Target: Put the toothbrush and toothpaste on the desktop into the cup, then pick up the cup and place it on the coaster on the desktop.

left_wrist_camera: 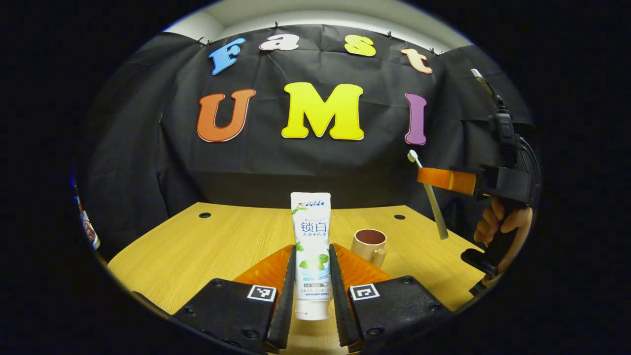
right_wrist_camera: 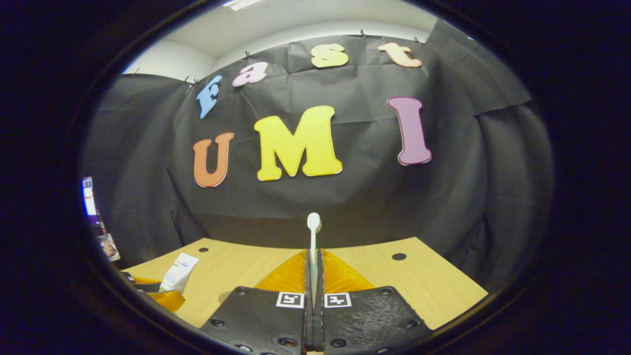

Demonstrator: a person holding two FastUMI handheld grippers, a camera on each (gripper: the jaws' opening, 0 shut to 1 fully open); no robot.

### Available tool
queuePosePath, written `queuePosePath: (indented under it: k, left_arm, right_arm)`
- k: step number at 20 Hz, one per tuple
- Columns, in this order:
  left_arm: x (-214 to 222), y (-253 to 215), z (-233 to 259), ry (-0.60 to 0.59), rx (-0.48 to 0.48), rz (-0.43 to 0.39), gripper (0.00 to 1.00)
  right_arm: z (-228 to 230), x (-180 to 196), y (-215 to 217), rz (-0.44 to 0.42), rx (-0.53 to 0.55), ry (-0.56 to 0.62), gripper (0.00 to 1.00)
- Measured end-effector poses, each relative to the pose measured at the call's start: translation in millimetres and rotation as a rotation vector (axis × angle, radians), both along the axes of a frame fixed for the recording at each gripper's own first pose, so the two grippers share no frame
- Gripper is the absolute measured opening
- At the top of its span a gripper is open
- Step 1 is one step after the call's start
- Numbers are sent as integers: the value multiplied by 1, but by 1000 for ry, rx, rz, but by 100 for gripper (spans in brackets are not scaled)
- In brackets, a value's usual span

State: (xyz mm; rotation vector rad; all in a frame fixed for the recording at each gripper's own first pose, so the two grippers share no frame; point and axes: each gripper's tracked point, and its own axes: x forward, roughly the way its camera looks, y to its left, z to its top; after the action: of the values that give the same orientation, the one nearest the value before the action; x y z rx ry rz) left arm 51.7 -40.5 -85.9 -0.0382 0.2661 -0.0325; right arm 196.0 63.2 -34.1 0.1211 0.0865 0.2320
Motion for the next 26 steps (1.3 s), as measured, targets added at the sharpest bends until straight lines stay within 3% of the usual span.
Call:
queuePosePath:
  k: [9,17,25,26]
  left_arm:
    - [3,29,-3,11,-51,36,40]
    - [2,19,-10,40,-67,6,40]
    - [2,7,-20,75,-60,-29,40]
    - [1,7,-18,70,-56,-30,40]
  right_arm:
    - [-49,89,65,12,-49,46,0]
    - [-51,97,59,-25,-39,47,1]
    - [-71,94,63,13,-90,93,6]
    - [-75,93,64,20,-95,100,16]
